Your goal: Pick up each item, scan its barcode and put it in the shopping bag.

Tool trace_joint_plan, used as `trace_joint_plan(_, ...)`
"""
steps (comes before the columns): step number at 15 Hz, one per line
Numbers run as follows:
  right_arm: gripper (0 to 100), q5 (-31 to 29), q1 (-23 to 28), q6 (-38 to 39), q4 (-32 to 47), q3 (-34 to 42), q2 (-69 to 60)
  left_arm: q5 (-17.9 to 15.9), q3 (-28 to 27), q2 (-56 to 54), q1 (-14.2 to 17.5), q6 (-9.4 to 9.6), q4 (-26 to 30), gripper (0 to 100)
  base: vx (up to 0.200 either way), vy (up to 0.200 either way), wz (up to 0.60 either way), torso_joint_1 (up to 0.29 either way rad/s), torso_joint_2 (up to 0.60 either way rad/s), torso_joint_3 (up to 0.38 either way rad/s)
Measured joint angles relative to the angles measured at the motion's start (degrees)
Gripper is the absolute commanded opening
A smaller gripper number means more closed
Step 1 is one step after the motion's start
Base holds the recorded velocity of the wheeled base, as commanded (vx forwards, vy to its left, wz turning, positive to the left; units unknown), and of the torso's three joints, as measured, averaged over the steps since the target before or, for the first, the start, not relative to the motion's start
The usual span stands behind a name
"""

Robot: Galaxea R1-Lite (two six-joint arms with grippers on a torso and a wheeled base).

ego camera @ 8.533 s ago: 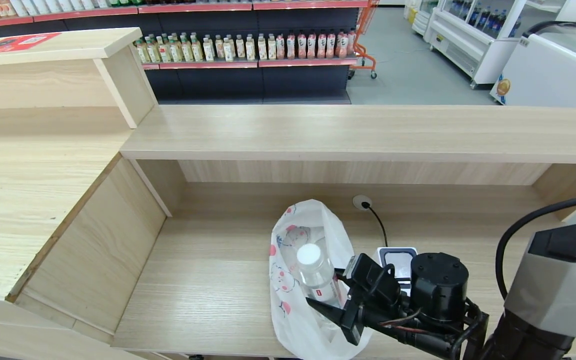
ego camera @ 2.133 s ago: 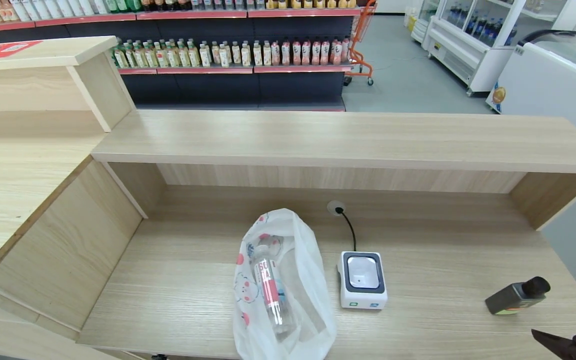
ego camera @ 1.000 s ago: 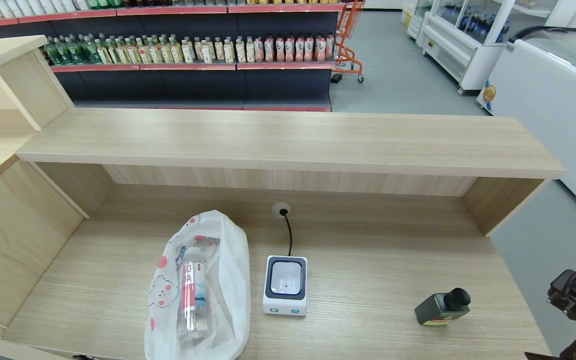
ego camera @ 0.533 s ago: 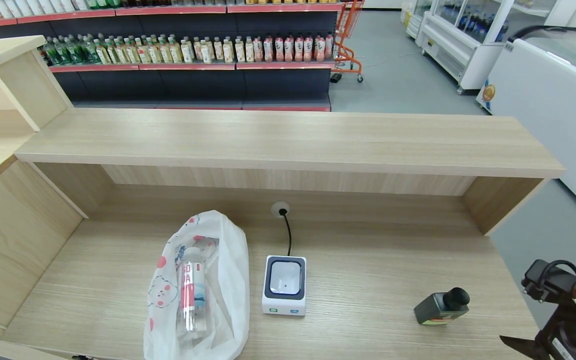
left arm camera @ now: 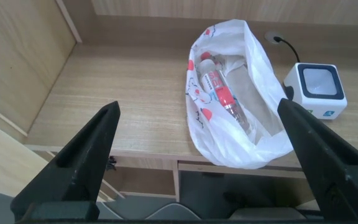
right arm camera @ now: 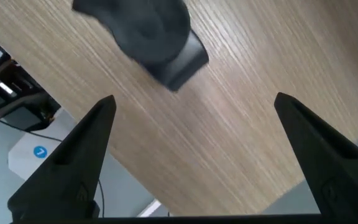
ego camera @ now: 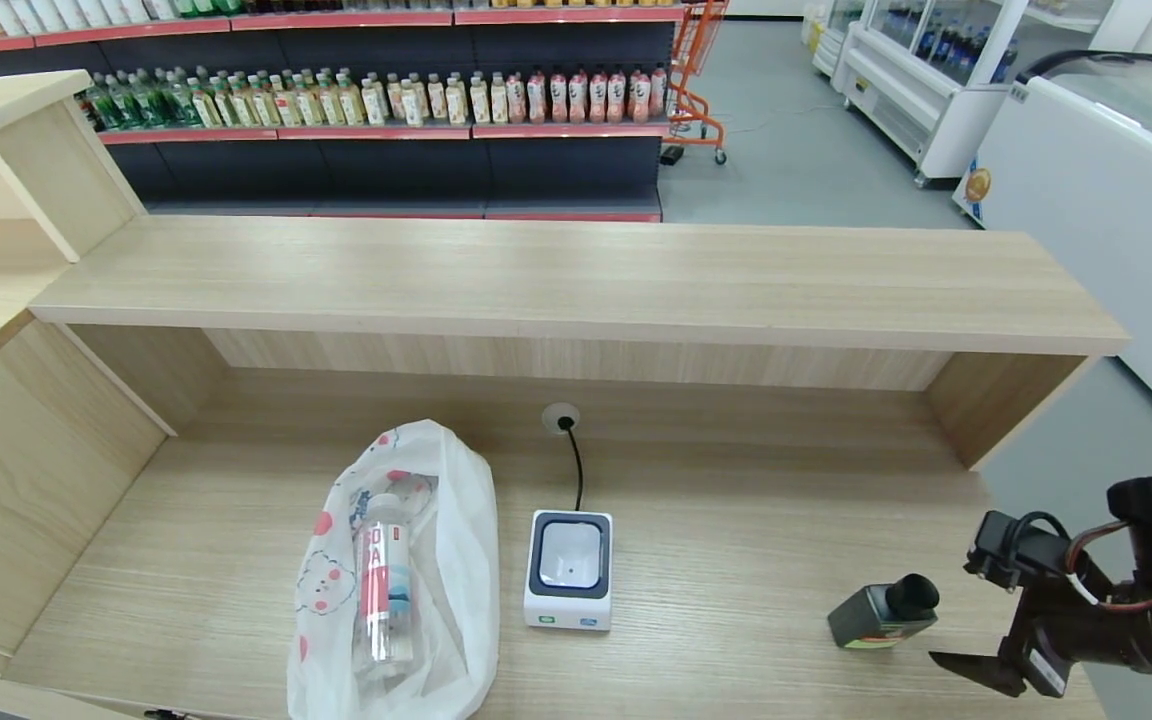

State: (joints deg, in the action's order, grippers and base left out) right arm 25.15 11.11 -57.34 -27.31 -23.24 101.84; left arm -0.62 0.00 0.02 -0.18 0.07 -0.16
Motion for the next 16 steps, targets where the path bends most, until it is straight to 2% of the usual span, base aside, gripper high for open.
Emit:
trace_joint_plan(7, 100, 4.0, -4.7, -0.3, -0.4, -3.8, 6.4, 0.0, 0.0, 0.0, 0.0, -0.02, 0.0, 100, 0.0, 0.0, 0.0, 0.0, 0.0, 0.0)
trace_joint_plan(13, 100, 4.0, -6.3, -0.4, -0.4, -6.1, 9.0, 0.0, 0.0, 0.0, 0.0, -0.02, 0.0, 100, 0.0, 0.0, 0.0, 0.0, 0.0, 0.0)
trace_joint_plan(14, 0, 4.0, -6.5, -0.4, -0.4, -6.4, 9.3, 0.0, 0.0, 0.0, 0.0, 0.0, 0.0, 100, 0.0, 0.0, 0.0, 0.0, 0.0, 0.0)
trace_joint_plan(16, 0, 4.0, -6.9, -0.4, -0.4, -6.9, 9.8, 0.0, 0.0, 0.0, 0.0, 0.0, 0.0, 100, 0.0, 0.0, 0.0, 0.0, 0.0, 0.0)
